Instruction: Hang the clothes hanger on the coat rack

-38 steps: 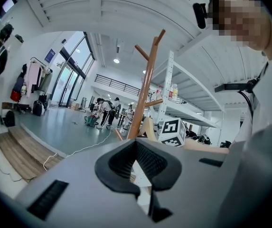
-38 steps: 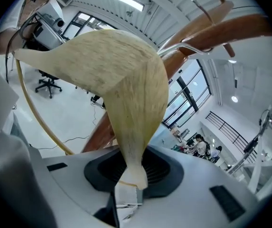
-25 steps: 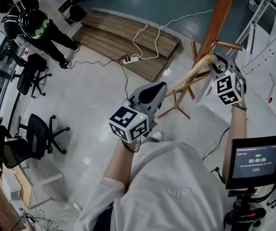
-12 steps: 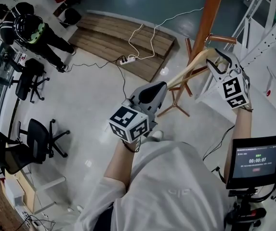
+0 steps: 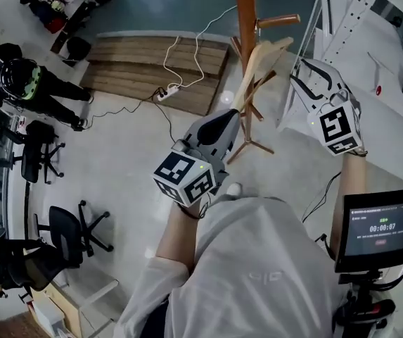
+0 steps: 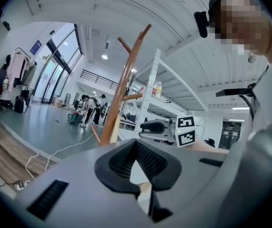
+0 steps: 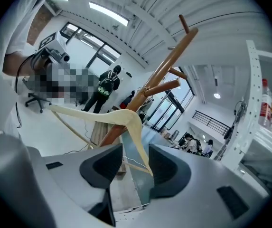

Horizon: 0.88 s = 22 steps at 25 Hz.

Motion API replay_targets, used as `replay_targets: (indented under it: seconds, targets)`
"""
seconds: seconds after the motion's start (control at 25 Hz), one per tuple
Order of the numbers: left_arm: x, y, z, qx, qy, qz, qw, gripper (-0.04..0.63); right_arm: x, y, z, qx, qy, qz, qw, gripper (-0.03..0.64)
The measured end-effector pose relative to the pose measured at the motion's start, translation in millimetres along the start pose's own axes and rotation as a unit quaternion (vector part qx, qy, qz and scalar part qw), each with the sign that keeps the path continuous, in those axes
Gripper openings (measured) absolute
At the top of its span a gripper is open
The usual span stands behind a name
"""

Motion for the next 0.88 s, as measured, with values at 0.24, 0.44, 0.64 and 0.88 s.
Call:
replay_targets:
  seconds: [0.24,0.44,0.64,0.88]
  targets:
    - [-34,5,-18,0.016,0.061,-0.006,0.9980,0.002,-2,20,56,0.021,0.053,-0.031,0.998,0.176]
    - [-57,15,-37,0.034,0.113,-0.005,0.9930,0.002,-1,41,98,0.043,0.091,-0.066,0.993,0.176]
    - [-82,33,-71,0.052,0.167,-0.007,0.9846,0.002,3,69,131,0.057,0.130,-0.094,0.985,0.176]
    - [-129,39,-89,0.072,0.252,-0.017,0.9648,0.002,24,64,196,0.060,0.192,-0.134,0.970,0.175]
Point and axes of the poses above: the fingertips, and each gripper's own axes: z backward along the fingers, x to its left, y out of its underside, the point moved 4 cm from there along z, backward along the fingers, and after that the axes turned 4 degrees about -z, right-handed, at the moved point
